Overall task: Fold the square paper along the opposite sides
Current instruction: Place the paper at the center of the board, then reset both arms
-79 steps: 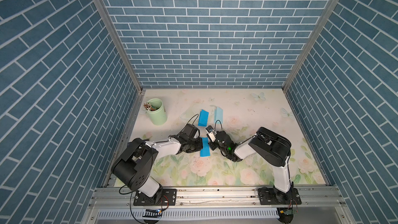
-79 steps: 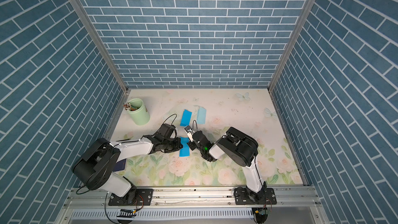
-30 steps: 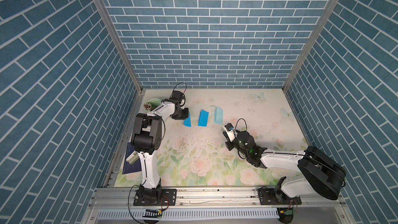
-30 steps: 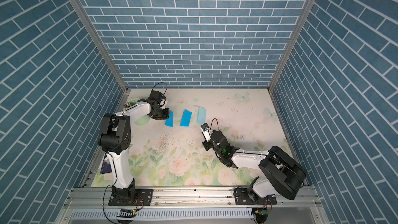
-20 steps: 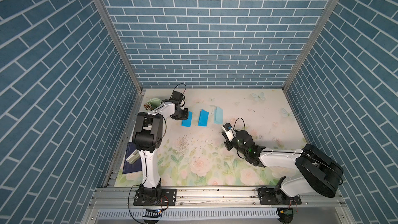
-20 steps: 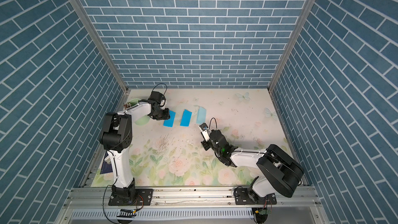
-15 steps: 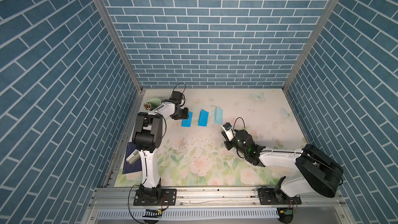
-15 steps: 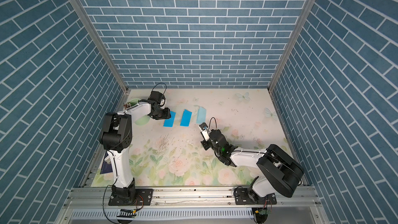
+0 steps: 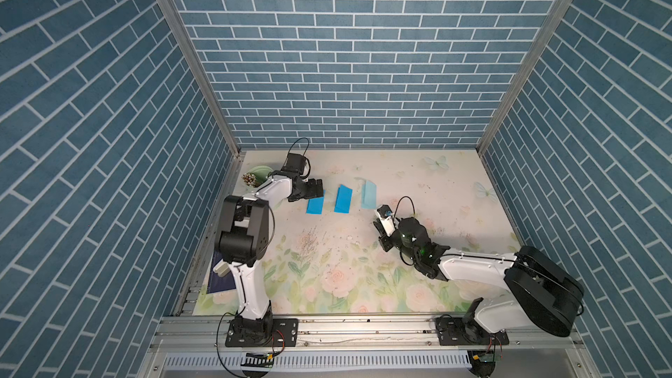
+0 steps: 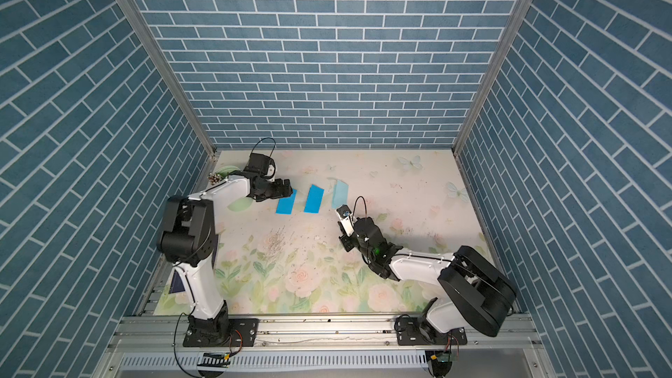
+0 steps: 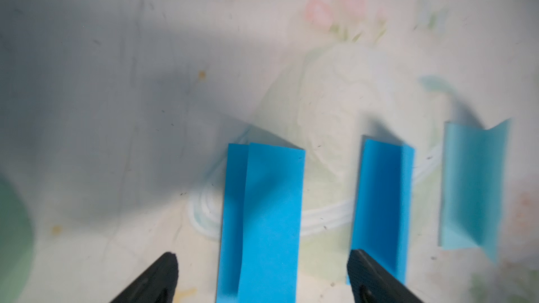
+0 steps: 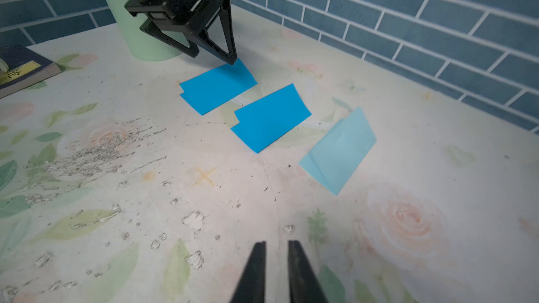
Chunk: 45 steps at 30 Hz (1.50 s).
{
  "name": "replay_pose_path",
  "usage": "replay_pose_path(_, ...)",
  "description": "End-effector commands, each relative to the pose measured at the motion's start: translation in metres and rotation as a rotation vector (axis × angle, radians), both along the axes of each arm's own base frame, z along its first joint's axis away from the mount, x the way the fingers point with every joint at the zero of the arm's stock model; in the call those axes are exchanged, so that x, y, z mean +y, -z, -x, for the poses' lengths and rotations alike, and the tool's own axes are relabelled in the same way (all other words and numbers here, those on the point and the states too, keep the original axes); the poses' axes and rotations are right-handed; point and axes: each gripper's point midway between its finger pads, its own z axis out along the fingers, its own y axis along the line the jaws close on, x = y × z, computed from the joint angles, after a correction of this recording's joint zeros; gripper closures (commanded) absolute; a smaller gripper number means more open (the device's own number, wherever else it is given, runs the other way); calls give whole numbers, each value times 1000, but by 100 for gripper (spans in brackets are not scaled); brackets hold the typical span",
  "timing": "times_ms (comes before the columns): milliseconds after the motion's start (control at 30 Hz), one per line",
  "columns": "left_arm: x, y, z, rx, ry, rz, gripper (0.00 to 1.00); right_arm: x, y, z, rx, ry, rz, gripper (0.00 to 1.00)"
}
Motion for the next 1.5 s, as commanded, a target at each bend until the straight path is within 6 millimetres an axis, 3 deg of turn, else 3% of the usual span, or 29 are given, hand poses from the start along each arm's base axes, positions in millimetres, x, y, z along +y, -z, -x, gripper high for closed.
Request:
replay_pose_path(0,2,-114,-3,-366,-86,14,0,-22,-78,-24,-191,178,-54,37)
replay_pose_path(100,14,-156,31,-588,-149,-14,0,-76,-117,-28,-327,398,-85,9)
replay_pose_path(167,23,-174,55,-739,-193,10,0,-109,-127,-26,-372,476,-123,7)
replay_pose_path(233,31,-182,77,-833,-219,59,0,-126,-118,-19,-420,452,-57,0)
replay_pose_path(300,39,-168,92,-841,-224,28,0,-155,-100,-15,-486,532,49,0)
replay_pose_path(367,47,-148,96,-820,-181,-126,0,-189,-79,-20,-458,657,63,1)
replay_pose_path(467,84,-99,103,-745,-328,-278,0,-211,-47,-22,-416,634,29,0)
replay_pose_path(500,85,-87,104,-747,-300,-290,0,-226,-39,-23,-408,664,7,1)
replay_pose_path(600,89,-68,107,-787,-259,-300,0,-258,-23,-33,-382,739,-40,1)
replay_pose_path(633,93,-64,101,-764,-247,-292,0,-265,-26,-34,-411,764,-46,1)
replay_pose_path(733,100,-53,96,-768,-238,-334,0,-262,-23,-47,-411,727,-41,0)
replay_pose_path(833,117,-37,106,-805,-272,-336,0,-273,-12,-53,-388,746,-83,0)
replay_pose_path(933,126,-50,107,-895,-299,-329,0,-278,1,-66,-320,703,-122,0)
replay_pose_path(1033,132,-37,108,-935,-332,-343,0,-271,15,-91,-203,635,-97,0)
replay_pose_path(1100,135,-26,94,-859,-323,-328,0,-273,14,-89,-208,638,-103,0)
replay_pose_path(1467,135,-26,94,-858,-314,-319,0,-265,16,-92,-203,589,-97,0)
